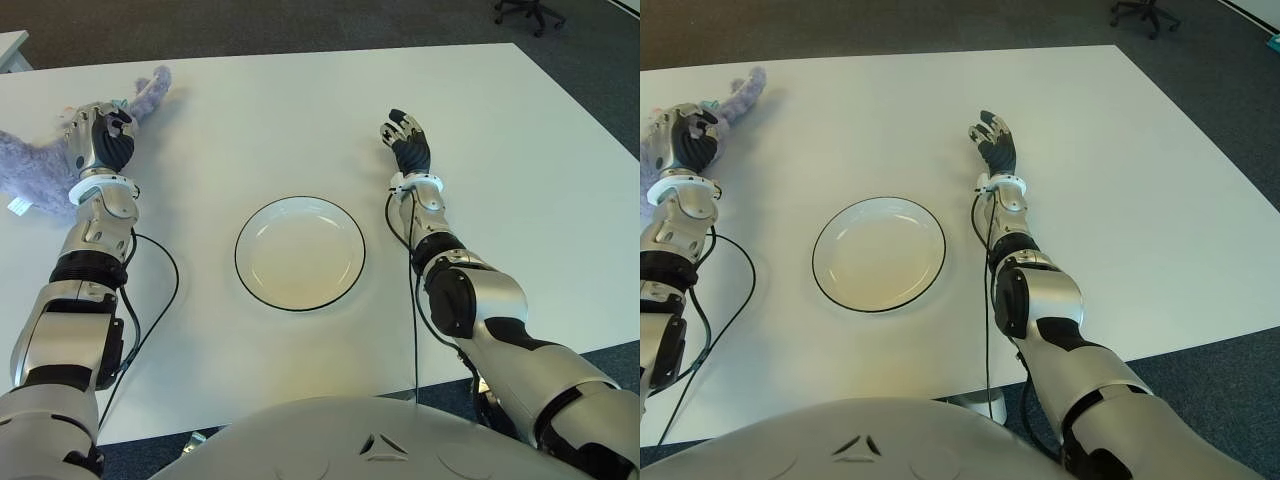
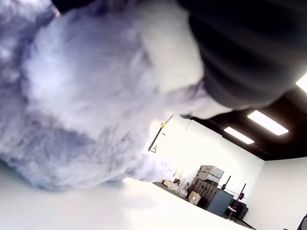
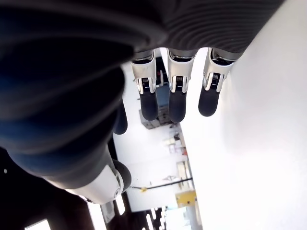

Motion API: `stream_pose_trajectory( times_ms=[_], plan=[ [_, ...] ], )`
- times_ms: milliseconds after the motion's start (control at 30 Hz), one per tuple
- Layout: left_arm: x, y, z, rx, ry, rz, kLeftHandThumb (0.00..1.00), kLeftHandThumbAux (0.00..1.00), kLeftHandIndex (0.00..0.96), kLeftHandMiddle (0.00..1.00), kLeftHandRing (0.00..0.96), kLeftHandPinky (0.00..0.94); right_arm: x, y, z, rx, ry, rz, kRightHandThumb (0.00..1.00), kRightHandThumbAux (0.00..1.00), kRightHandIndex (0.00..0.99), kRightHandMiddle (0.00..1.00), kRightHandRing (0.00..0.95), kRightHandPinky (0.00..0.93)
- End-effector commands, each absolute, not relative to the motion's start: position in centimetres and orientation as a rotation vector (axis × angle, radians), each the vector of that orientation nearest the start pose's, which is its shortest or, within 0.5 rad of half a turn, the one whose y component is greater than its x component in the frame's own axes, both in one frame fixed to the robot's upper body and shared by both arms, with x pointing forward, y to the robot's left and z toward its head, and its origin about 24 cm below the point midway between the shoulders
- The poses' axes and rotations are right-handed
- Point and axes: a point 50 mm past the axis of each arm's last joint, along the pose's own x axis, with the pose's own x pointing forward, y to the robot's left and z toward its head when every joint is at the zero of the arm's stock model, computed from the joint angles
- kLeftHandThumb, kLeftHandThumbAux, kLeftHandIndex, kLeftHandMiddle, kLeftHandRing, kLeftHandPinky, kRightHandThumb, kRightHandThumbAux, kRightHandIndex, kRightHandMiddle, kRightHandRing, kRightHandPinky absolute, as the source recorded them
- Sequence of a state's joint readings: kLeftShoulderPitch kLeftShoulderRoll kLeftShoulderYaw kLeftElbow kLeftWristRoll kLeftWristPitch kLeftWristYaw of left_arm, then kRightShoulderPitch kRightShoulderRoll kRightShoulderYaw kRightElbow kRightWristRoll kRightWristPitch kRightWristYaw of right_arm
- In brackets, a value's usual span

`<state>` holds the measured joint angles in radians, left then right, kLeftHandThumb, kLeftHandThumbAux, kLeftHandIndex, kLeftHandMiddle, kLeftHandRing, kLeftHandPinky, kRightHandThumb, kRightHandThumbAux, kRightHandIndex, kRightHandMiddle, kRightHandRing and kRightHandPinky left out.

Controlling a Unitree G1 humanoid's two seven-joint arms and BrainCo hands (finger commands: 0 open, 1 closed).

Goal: Put the doll into the plate.

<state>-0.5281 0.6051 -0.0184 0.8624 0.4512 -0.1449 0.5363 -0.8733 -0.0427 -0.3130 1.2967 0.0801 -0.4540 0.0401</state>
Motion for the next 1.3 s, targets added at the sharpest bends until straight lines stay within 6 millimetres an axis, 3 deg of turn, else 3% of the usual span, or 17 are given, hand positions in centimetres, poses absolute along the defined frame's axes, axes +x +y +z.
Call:
stream_pose_trajectory(
  times_ms=[33,200,300,433,567,867,900,1000,1033,1300],
  plan=[
    [32.1,31.9,8.4,1.034,-0.029,0.592,0.724,0.675,0.437,0.350,0.323,0.368,36.6,-13.9,3.2,0.200,0.123,-0.036,0.525,0.811,0.181,0.135,0.118,0.150],
    [32.2,31.8,8.5,1.029,-0.038,0.596,0.724,0.676,0.435,0.359,0.335,0.365,36.6,-13.8,3.1,0.199,0.117,-0.049,0.551,0.792,0.195,0.135,0.115,0.126],
    [32.2,31.8,8.6,1.038,-0.040,0.596,0.723,0.677,0.434,0.369,0.361,0.416,36.7,-13.2,3.6,0.204,0.091,-0.041,0.558,0.802,0.202,0.137,0.117,0.151],
    [32.2,31.8,8.6,1.038,-0.040,0.595,0.723,0.678,0.433,0.382,0.378,0.423,36.1,-13.4,2.2,0.201,0.166,-0.049,0.567,0.791,0.202,0.138,0.121,0.134],
    [32.2,31.7,8.7,1.027,-0.039,0.592,0.723,0.679,0.433,0.385,0.383,0.420,36.4,-13.0,2.9,0.194,0.131,-0.042,0.567,0.792,0.196,0.138,0.120,0.147],
    [32.6,31.2,9.1,1.018,-0.043,0.571,0.727,0.677,0.433,0.408,0.412,0.464,36.1,-13.5,2.5,0.223,0.129,-0.050,0.579,0.786,0.177,0.132,0.117,0.133],
    [32.7,31.2,9.2,1.016,-0.043,0.568,0.810,0.669,0.461,0.408,0.422,0.471,36.1,-13.5,2.5,0.224,0.129,-0.050,0.580,0.781,0.180,0.132,0.118,0.133],
    [32.9,31.0,9.5,1.017,-0.055,0.556,0.839,0.664,0.464,0.418,0.446,0.496,36.1,-13.4,2.6,0.219,0.120,-0.044,0.583,0.776,0.183,0.132,0.117,0.134],
    [33.0,30.9,9.6,1.019,-0.061,0.551,0.850,0.648,0.451,0.509,0.526,0.562,36.1,-13.4,2.6,0.215,0.118,-0.041,0.593,0.769,0.187,0.131,0.114,0.127],
    [33.5,30.5,10.4,1.029,-0.103,0.519,0.854,0.643,0.443,0.569,0.591,0.610,35.9,-12.1,2.3,0.183,0.126,-0.012,0.626,0.770,0.198,0.137,0.113,0.140]
  ],
)
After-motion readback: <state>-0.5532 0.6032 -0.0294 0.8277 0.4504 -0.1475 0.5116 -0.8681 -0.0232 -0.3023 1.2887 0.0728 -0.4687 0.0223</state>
